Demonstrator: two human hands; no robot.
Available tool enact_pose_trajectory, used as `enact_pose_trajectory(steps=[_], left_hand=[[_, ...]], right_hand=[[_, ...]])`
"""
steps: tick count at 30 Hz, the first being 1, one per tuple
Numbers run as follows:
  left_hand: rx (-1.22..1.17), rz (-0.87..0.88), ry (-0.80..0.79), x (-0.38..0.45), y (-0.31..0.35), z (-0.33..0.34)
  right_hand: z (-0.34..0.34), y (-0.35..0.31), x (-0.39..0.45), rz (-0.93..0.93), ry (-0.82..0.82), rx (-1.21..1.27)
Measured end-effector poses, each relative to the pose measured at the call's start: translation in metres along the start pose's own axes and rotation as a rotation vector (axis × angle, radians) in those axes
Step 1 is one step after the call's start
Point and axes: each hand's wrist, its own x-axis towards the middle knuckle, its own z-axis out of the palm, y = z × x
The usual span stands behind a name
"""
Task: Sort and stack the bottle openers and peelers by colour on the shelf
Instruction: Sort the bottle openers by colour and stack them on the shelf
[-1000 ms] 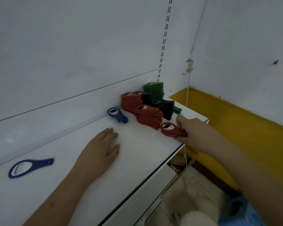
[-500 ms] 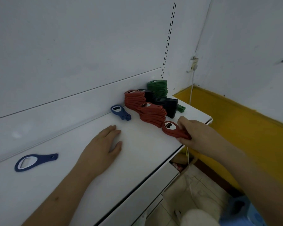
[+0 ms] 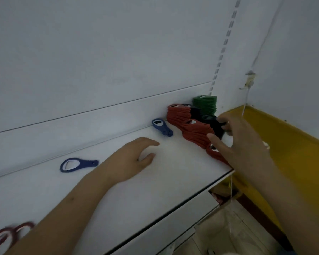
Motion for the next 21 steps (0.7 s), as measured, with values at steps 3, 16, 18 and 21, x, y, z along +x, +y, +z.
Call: enact_pose_trajectory(steps=[3,16,18,21], left_hand=[[-0.015,-0.092,0.108,-0.04,-0.002,-0.054],[0.087,-0.733,0.225,-0.291,-0.048,-0.104],[0.116,-0.752,0.181,-0.293,-0.045,-0.103],[0.133,-0.803,0.218,-0.292,-0.042,-0.104]], right_hand=[[0.039,-0.063,0.009,-0.058,-0.11,0.263],[0.167,-0.281,-0.081,-0.544,-0.914,0.218],[0.169,-0.284,-0.084,-0.487,-0.925,0.246],[0.168,-0.279,-0.08,-0.468,-0.893,0.225]])
